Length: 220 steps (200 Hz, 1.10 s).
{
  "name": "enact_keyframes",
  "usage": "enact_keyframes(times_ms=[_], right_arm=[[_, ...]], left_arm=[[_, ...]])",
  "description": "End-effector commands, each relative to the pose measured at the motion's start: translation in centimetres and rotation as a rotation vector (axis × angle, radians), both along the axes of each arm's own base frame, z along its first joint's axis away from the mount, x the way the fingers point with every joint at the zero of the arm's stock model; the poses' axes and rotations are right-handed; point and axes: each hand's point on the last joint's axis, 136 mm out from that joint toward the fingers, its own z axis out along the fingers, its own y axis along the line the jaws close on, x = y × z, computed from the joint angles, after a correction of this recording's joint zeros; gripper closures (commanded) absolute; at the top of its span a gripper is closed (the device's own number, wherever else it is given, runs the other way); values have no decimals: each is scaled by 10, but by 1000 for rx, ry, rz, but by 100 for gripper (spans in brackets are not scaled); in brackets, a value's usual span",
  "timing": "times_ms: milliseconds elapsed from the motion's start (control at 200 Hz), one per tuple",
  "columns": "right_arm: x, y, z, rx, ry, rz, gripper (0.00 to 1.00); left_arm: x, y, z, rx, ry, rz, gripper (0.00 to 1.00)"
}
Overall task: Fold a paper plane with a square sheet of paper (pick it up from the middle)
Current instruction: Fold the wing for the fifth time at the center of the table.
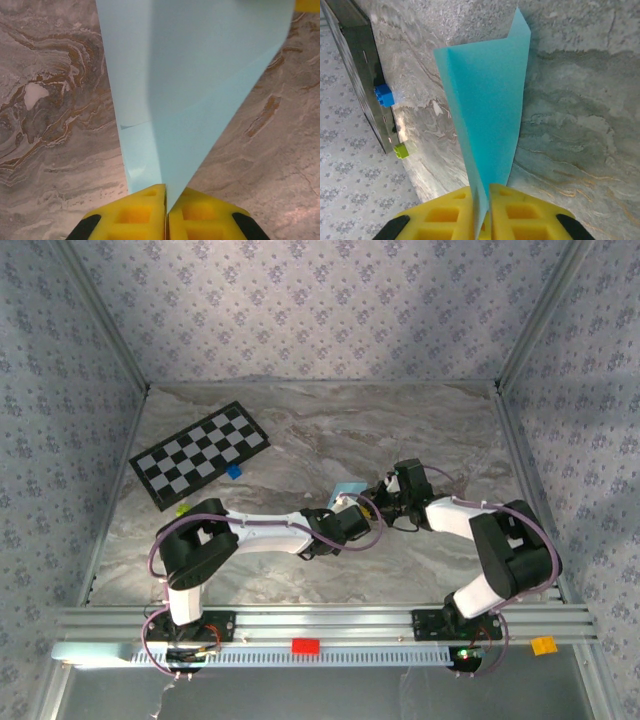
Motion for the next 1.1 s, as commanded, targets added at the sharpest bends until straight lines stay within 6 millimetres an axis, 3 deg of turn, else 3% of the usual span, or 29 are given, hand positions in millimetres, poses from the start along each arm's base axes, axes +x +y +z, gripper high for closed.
enact_keyframes(times_ms=[0, 160, 375, 600, 835, 1094], right_arm=[[-4, -11, 4, -79, -25, 16, 80], [-6, -33, 7, -137, -38, -1, 69], [-9, -61, 20, -209, -93, -30, 63], [-7, -78, 27, -221, -124, -74, 62], [-5, -93, 18, -298, -124, -125, 66], [-4, -99, 23, -340, -217, -111, 66]], left_arm=[[-3, -8, 3, -55, 10, 22, 92], [-3, -15, 4, -127, 39, 43, 93], [0, -21, 7, -216, 89, 62, 93], [0, -23, 4, -293, 152, 92, 93], [-1, -28, -2, -332, 205, 110, 93], [-2, -27, -3, -341, 222, 127, 94]])
